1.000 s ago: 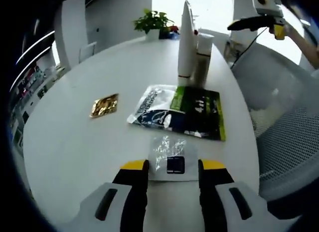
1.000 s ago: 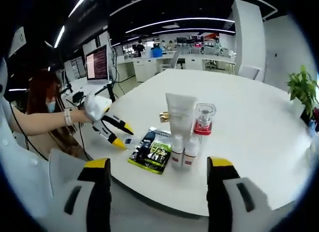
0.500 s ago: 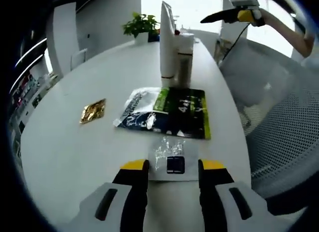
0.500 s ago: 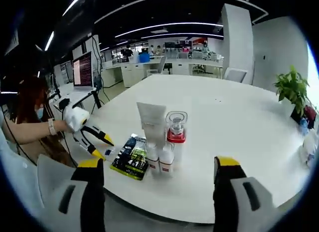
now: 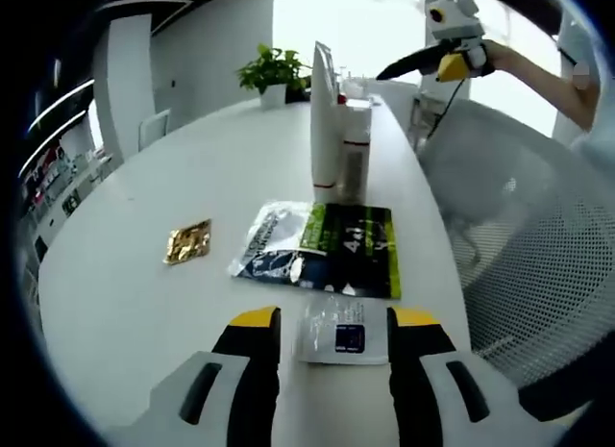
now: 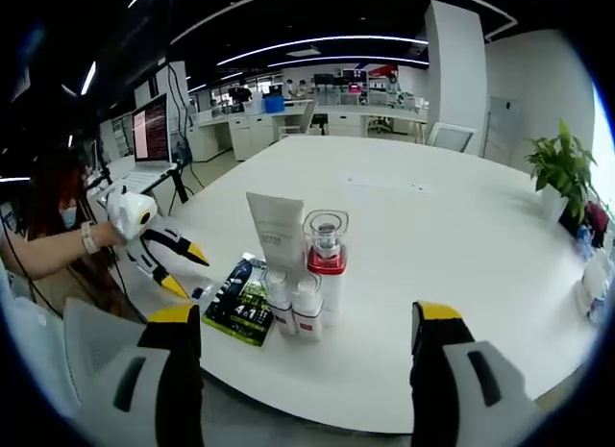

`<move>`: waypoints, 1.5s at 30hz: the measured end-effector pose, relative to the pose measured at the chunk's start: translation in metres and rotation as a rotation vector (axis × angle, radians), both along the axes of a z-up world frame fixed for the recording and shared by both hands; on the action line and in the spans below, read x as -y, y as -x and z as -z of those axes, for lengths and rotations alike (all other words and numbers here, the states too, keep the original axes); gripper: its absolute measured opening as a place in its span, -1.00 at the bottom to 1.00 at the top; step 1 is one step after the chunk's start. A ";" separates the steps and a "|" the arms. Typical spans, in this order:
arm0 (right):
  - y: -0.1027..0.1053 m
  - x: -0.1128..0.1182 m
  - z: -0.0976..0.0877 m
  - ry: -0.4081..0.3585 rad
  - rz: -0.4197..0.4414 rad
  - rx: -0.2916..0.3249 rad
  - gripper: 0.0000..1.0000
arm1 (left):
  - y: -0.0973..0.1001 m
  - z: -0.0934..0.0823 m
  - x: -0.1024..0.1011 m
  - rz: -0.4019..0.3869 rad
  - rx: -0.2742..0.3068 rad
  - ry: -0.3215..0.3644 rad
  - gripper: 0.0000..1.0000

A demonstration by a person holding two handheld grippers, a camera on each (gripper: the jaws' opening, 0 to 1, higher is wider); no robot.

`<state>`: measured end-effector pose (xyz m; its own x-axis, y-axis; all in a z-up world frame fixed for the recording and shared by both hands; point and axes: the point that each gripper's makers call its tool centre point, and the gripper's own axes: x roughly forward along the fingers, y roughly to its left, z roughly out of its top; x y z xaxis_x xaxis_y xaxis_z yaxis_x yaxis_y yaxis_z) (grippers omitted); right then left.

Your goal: Arrange the skincare products in the storage area until every visible bottle or jar stands upright without overlapping.

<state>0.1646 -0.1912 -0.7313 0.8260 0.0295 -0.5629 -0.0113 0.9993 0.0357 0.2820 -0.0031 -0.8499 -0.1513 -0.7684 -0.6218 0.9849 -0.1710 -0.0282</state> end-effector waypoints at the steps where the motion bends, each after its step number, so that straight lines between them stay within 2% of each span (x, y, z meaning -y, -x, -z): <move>1: -0.001 0.001 0.000 0.001 -0.001 -0.002 0.80 | -0.005 0.000 0.001 -0.016 0.004 -0.001 -0.13; 6: -0.012 0.006 -0.008 -0.028 0.020 0.015 0.80 | -0.033 -0.011 0.011 -0.101 -0.002 0.032 -0.08; 12: -0.019 0.016 -0.006 -0.024 0.063 0.022 0.81 | -0.061 -0.020 0.027 -0.147 0.005 0.074 -0.01; 14: -0.020 0.015 -0.006 -0.030 0.067 0.028 0.78 | -0.066 -0.022 0.031 -0.161 0.012 0.076 0.00; 17: -0.017 0.019 -0.001 -0.019 0.090 0.002 0.77 | -0.078 -0.021 0.034 -0.187 0.023 0.083 0.01; 20: -0.014 0.020 0.002 -0.027 0.111 -0.010 0.78 | -0.090 -0.018 0.036 -0.226 0.008 0.087 0.03; 26: -0.014 0.021 -0.002 -0.054 0.153 0.012 0.73 | -0.109 -0.016 0.048 -0.272 0.011 0.121 0.02; 27: -0.014 0.021 -0.002 -0.055 0.151 0.011 0.75 | -0.112 -0.018 0.053 -0.263 0.028 0.132 0.01; 31: -0.014 0.025 -0.003 -0.051 0.171 0.012 0.74 | -0.127 -0.014 0.066 -0.262 0.036 0.109 -0.01; 35: -0.013 0.029 -0.004 -0.052 0.183 0.018 0.71 | -0.132 -0.007 0.081 -0.240 0.031 0.092 0.00; 40: -0.013 0.037 -0.004 -0.053 0.199 0.021 0.70 | -0.144 0.011 0.089 -0.197 0.083 0.037 -0.01; 41: -0.014 0.038 -0.004 -0.055 0.200 0.022 0.70 | -0.151 0.012 0.088 -0.185 0.128 0.023 -0.03; 42: -0.014 0.040 -0.006 -0.055 0.201 0.025 0.71 | -0.159 0.008 0.091 -0.170 0.199 0.036 -0.08; 43: -0.015 0.042 -0.008 -0.052 0.206 0.033 0.70 | -0.162 0.005 0.095 -0.157 0.224 0.056 -0.09; 44: -0.016 0.043 -0.009 -0.050 0.208 0.042 0.70 | -0.160 0.005 0.096 -0.152 0.197 0.054 -0.07; 45: -0.016 0.044 -0.009 -0.056 0.209 0.045 0.70 | -0.156 0.008 0.097 -0.109 0.182 0.039 -0.03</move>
<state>0.1808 -0.2349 -0.7220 0.8417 -0.1148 -0.5276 0.1928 0.9766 0.0950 0.4378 -0.1003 -0.8579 0.0462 -0.7984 -0.6004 0.9858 -0.0608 0.1567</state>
